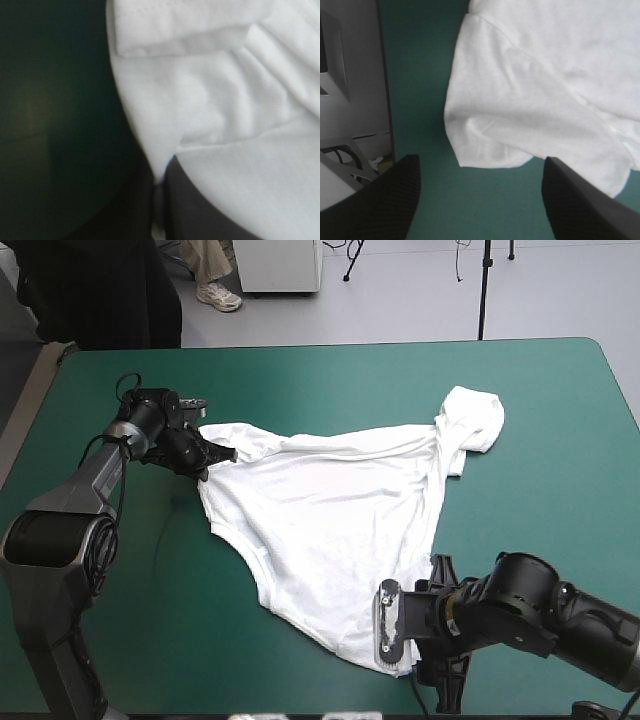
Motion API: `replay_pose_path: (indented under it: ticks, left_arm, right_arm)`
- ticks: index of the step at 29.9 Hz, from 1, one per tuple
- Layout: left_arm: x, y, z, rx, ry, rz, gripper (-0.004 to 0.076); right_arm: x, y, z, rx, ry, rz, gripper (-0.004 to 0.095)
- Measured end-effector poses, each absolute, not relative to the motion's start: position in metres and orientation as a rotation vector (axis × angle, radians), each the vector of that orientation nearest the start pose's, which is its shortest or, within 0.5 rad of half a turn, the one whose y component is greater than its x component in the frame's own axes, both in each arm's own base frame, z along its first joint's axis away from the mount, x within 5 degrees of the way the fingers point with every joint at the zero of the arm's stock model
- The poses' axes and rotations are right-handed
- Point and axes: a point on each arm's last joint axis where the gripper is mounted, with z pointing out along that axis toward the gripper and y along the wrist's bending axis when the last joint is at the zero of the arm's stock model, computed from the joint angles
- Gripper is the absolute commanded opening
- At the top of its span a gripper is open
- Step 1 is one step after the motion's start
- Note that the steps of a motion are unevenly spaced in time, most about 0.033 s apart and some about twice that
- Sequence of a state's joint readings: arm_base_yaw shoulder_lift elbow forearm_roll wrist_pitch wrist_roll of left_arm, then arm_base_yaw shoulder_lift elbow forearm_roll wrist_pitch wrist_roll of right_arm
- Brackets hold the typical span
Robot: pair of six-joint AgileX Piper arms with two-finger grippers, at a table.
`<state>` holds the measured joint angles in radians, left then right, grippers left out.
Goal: Fold the cloth
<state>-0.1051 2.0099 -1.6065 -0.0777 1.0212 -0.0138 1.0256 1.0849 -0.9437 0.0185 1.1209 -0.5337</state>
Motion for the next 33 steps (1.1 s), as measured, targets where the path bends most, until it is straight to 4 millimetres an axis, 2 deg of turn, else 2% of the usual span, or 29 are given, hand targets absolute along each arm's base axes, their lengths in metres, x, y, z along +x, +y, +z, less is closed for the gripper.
replay_pose_path:
  ticks: [8,18,21,24,30,33]
  left_arm:
    - [0.419,-0.051,0.217,0.088,2.905,-0.133,-0.0009]
    - [0.419,-0.051,0.217,0.089,2.901,-0.139,-0.0009]
    - [0.419,-0.051,0.217,0.095,2.897,-0.14,-0.0009]
    - [0.42,-0.052,0.216,0.093,2.894,-0.143,-0.0009]
    - [0.42,-0.052,0.217,0.092,2.894,-0.146,-0.0009]
    - [0.42,-0.052,0.217,0.092,2.894,-0.146,-0.0009]
  right_arm:
    - [0.1,0.184,0.262,-2.091,2.023,0.115,0.0633]
    - [0.107,0.191,0.219,-2.166,2.005,0.047,0.0609]
    - [0.107,0.189,0.208,-2.189,2.03,0.031,0.0519]
    - [0.106,0.186,0.205,-2.178,2.055,0.047,0.0379]
    - [0.105,0.185,0.204,-2.15,2.045,0.064,-0.0017]
    - [0.106,0.186,0.204,-2.124,2.039,0.073,-0.0017]
